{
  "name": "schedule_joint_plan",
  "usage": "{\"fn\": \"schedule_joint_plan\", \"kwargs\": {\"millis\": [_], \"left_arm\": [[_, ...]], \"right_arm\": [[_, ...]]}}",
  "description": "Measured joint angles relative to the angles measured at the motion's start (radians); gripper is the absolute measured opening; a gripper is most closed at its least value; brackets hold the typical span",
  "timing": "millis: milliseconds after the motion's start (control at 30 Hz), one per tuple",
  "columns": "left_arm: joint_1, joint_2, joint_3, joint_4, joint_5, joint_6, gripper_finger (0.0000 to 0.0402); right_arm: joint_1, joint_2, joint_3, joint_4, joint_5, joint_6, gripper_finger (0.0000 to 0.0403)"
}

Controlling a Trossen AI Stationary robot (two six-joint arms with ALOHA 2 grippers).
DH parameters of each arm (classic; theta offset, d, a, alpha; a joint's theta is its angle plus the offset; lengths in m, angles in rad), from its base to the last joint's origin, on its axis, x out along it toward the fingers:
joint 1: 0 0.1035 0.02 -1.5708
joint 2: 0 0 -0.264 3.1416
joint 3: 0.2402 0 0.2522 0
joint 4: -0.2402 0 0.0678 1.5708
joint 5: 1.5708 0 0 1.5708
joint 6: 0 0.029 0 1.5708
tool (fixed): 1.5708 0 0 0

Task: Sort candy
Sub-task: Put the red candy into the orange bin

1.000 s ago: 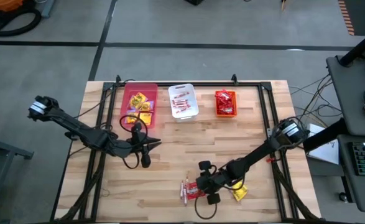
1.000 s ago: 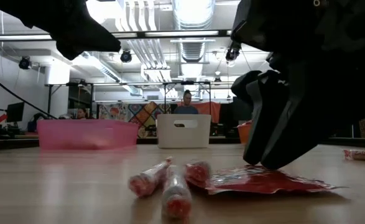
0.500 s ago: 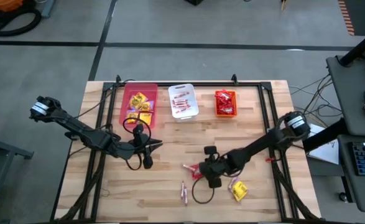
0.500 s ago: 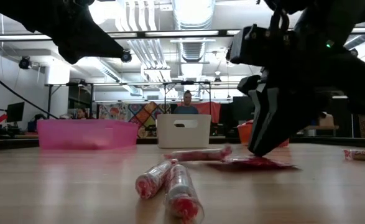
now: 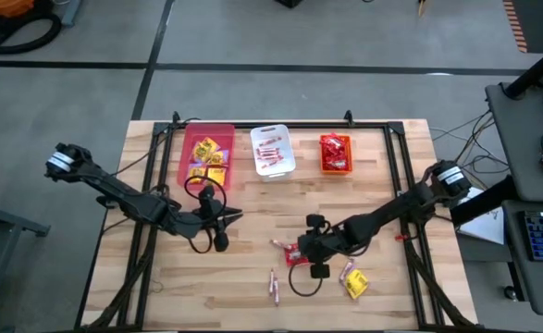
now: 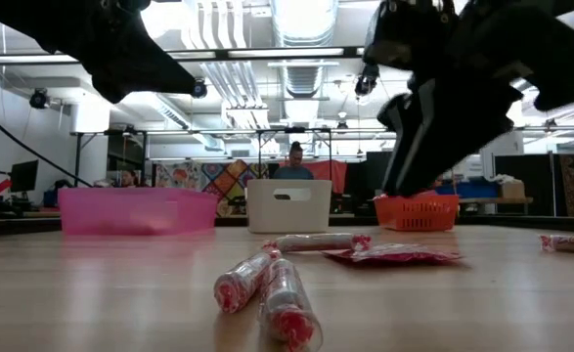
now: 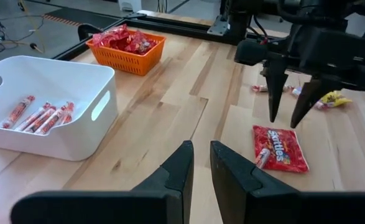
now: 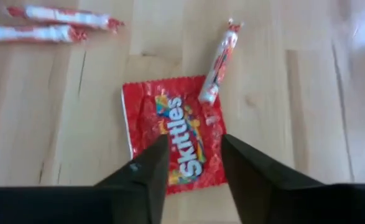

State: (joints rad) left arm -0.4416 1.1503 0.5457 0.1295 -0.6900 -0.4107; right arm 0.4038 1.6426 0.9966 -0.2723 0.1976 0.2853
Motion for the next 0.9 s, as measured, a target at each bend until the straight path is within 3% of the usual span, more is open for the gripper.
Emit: {"fn": "schedule_joint_plan", "kwargs": {"millis": [300,500,667,900], "left_arm": [[0.000,0.032,0.000,0.031,0.001,-0.002,0.0039],[0.000,0.039,0.000,0.036,0.001,0.000,0.0039],[0.000,0.037,0.000,0.040,0.002,0.000,0.0039],[0.000,0.037,0.000,0.042,0.002,0.005,0.0039]], "right_arm": [[0.032,0.091,0.000,0.041,0.004,0.124,0.0250],[0.027,0.153,0.003,0.077,0.012,0.138,0.0297],[0.022,0.181,0.005,0.080,0.009,0.139,0.0288],[0.019,0.181,0.004,0.081,0.004,0.134,0.0219]]}}
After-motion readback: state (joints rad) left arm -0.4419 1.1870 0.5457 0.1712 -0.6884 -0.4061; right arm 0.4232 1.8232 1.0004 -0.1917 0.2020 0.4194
